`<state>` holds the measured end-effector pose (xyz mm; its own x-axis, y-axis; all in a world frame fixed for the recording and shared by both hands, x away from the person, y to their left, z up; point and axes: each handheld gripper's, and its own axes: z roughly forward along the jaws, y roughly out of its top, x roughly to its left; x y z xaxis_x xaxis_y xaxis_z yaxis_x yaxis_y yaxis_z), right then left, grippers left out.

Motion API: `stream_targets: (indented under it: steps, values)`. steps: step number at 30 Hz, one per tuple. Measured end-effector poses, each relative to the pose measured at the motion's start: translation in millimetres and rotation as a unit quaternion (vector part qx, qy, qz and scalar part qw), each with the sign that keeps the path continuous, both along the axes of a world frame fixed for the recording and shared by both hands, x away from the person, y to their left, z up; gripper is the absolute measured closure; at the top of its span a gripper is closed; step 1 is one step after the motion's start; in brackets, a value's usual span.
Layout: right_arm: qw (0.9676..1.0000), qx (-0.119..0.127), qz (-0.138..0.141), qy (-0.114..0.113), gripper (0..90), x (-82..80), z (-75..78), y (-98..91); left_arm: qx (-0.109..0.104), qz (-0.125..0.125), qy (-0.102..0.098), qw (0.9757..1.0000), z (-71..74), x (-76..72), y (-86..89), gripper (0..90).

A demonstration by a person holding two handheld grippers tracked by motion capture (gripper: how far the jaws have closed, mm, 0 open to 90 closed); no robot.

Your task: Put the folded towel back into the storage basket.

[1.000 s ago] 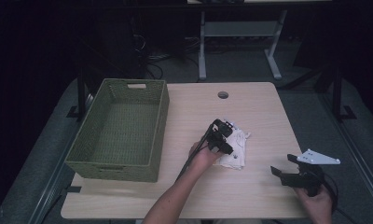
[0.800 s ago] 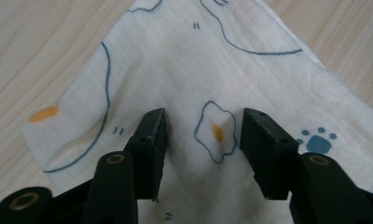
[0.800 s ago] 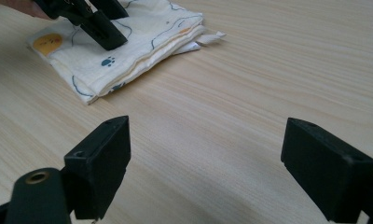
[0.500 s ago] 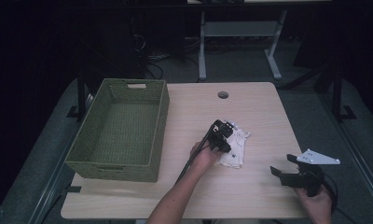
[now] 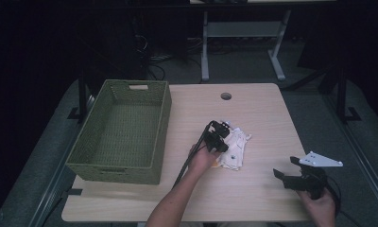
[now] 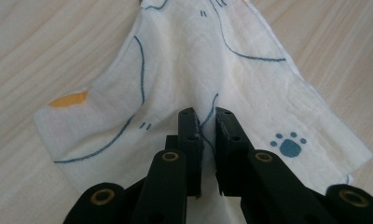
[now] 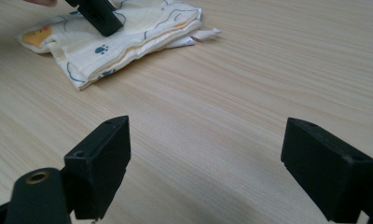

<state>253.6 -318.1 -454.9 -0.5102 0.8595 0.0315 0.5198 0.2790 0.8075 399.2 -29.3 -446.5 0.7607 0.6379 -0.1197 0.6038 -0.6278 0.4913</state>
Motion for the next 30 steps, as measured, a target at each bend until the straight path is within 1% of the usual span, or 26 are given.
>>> stream_targets:
  steps: [2, 4, 6, 8, 9, 10, 12, 13, 15, 18, 21, 24, 30]
  values:
    - [1.0, 0.002, 0.0, 0.001, 15.4, 0.0, -0.2, -0.2, -0.006, 0.003, 0.007, 1.0, 0.7, 0.4, 3.7, 83.0]
    - [1.0, 0.003, -0.002, 0.0, 15.4, 0.2, -0.2, -0.4, -0.009, 0.002, 0.009, 0.9999, 2.6, 0.3, 6.8, 83.1]
    - [1.0, 0.003, -0.003, 0.0, 15.4, 0.2, -0.2, -0.5, -0.025, 0.006, 0.012, 0.9996, 6.2, -0.9, 10.7, 83.2]
    - [1.0, 0.002, -0.005, 0.0, 15.4, 0.1, -0.2, -0.3, -0.031, 0.003, 0.013, 0.9994, 10.7, -2.1, 14.5, 83.1]
    - [1.0, 0.002, -0.005, 0.0, 15.4, 0.0, -0.2, -0.1, -0.037, -0.001, 0.014, 0.9992, 14.3, -2.8, 17.4, 83.2]
    - [1.0, 0.001, -0.005, -0.001, 15.4, 0.0, -0.2, 0.0, -0.048, 0.004, 0.016, 0.9987, 16.0, -4.1, 18.3, 83.2]
    - [1.0, 0.0, -0.006, -0.001, 15.4, -0.1, -0.2, -0.1, -0.067, 0.003, 0.019, 0.9976, 22.2, -6.7, 22.6, 83.2]
    - [1.0, 0.001, -0.007, -0.001, 15.4, -0.1, -0.1, -0.2, -0.071, 0.003, 0.021, 0.9972, 24.7, -8.1, 23.9, 83.2]
    - [0.9999, 0.003, -0.01, -0.001, 15.4, -0.2, 0.1, -0.6, -0.075, -0.003, 0.019, 0.997, 30.1, -10.8, 27.0, 83.2]
    - [0.9999, 0.004, -0.01, -0.001, 15.4, -0.4, 0.3, -1.1, -0.089, -0.003, 0.019, 0.9959, 36.1, -13.9, 31.5, 83.2]
    - [0.9999, 0.002, -0.011, -0.001, 15.4, -0.4, 0.0, -0.2, -0.096, -0.005, 0.018, 0.9952, 41.9, -16.2, 37.3, 83.3]
    - [1.0, -0.001, -0.01, 0.0, 15.4, -0.2, -0.4, 0.9, -0.11, -0.007, 0.025, 0.9936, 47.6, -18.2, 45.2, 83.2]
    - [0.9999, -0.002, -0.01, 0.002, 15.4, 0.1, -0.8, 2.8, -0.127, -0.009, 0.021, 0.9916, 58.7, -23.7, 56.5, 83.2]
